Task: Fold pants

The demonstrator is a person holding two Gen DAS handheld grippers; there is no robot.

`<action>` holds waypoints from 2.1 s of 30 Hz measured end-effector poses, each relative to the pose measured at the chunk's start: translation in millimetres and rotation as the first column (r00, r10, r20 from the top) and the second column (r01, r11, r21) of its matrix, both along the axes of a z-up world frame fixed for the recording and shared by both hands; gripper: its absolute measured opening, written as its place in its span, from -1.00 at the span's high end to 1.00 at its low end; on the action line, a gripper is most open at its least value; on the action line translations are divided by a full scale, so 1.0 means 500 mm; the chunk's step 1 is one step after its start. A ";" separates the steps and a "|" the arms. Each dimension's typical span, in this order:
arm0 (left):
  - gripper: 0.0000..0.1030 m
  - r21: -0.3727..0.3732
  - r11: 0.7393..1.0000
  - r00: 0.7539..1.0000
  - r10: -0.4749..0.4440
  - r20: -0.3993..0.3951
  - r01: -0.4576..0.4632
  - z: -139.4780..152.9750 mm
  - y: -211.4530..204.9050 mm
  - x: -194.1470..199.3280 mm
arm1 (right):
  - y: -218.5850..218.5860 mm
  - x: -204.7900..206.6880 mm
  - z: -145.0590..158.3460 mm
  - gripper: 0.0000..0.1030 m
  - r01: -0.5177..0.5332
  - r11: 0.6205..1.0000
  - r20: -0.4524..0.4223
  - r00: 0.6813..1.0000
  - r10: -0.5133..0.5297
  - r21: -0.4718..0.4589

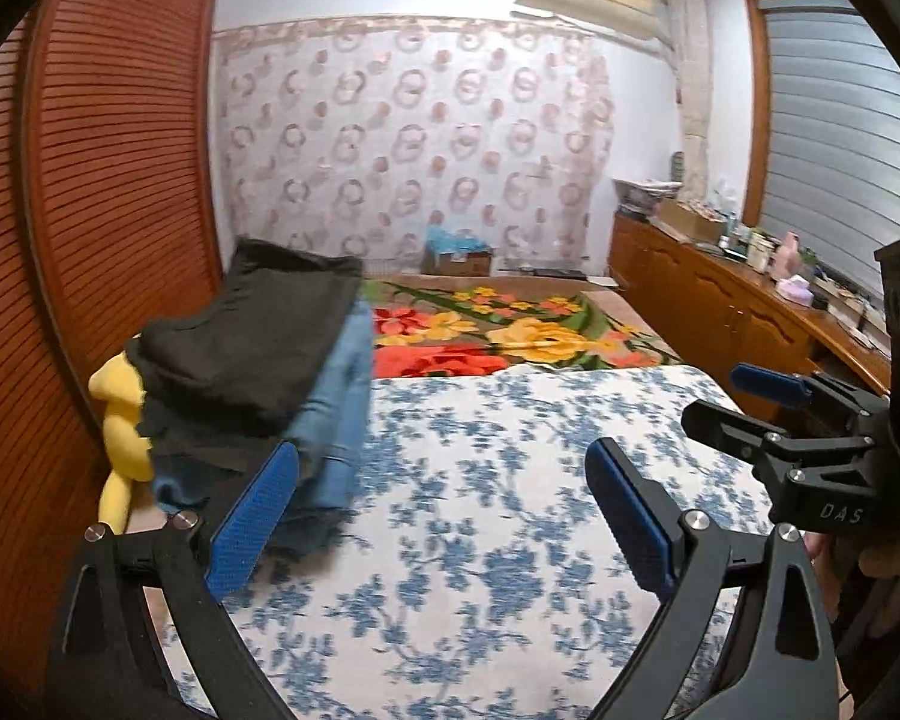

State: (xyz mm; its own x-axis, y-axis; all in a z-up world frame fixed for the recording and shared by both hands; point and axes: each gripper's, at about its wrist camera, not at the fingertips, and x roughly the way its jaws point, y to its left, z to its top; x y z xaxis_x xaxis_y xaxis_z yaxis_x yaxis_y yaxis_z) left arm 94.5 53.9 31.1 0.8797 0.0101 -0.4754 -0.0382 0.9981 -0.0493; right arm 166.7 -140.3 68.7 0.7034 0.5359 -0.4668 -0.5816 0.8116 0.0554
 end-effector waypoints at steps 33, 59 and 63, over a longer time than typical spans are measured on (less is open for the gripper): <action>-0.88 0.032 0.995 0.994 -0.092 0.059 0.090 0.048 -0.131 -0.095 | -0.081 -0.264 0.068 -0.72 0.251 0.965 0.100 0.961 -0.257 0.072; -0.88 0.058 0.997 0.983 -0.061 0.174 0.052 0.110 -0.117 -0.166 | -0.125 -0.308 0.041 -0.72 0.259 0.958 0.210 0.937 -0.279 0.120; -0.88 0.057 0.997 0.983 -0.064 0.174 0.055 0.110 -0.116 -0.167 | -0.128 -0.309 0.042 -0.72 0.258 0.959 0.205 0.938 -0.278 0.119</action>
State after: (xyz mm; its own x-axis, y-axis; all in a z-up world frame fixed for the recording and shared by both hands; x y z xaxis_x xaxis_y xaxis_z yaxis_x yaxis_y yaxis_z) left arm 11.2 -3.9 85.9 0.9493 -0.0243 -0.3135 0.0261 0.9997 0.0015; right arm 12.0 -204.5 89.8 0.9057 0.3458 -0.2453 -0.3492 0.9365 0.0311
